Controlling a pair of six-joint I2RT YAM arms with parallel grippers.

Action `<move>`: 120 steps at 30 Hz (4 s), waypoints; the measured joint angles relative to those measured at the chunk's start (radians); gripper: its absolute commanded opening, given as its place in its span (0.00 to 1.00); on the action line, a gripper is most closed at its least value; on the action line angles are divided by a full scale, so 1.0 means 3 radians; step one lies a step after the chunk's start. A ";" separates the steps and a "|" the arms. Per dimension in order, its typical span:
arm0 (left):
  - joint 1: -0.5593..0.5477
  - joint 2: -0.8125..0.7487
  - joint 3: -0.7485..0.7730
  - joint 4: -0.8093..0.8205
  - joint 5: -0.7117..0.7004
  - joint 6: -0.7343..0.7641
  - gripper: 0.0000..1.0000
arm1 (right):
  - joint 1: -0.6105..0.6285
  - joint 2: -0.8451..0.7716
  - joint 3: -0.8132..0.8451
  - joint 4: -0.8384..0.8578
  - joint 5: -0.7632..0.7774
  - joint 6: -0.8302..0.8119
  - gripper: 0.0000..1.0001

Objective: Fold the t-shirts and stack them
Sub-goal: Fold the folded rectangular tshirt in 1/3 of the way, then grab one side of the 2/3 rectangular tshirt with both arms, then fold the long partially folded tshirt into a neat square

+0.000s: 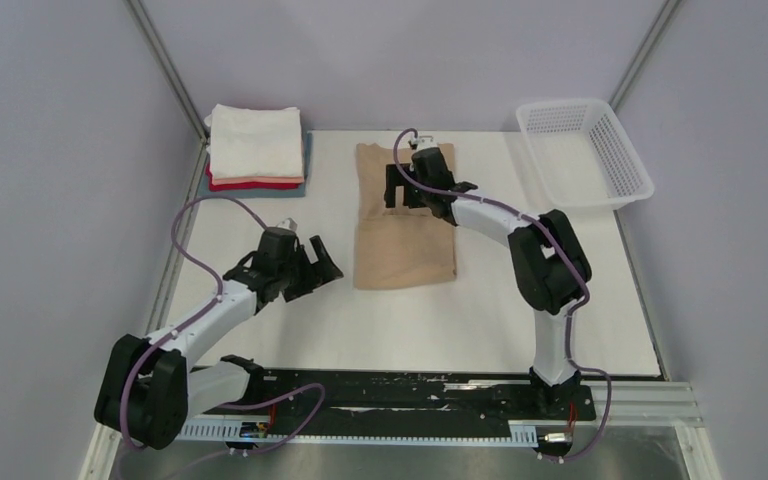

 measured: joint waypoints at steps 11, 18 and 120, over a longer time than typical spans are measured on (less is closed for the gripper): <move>-0.0209 0.0666 0.0142 0.0430 0.0326 -0.0043 0.98 | -0.0081 -0.1228 -0.1078 -0.0079 0.0215 0.0238 0.98; -0.0338 0.1005 0.0334 0.0562 0.0361 -0.0094 0.91 | -0.0131 -0.2117 -0.1888 -0.0459 0.0056 0.0696 0.92; 0.0233 0.2089 0.2272 0.0586 0.1409 -0.0089 0.00 | -0.1291 -0.1460 -0.1047 -0.0563 -0.2167 0.1053 0.00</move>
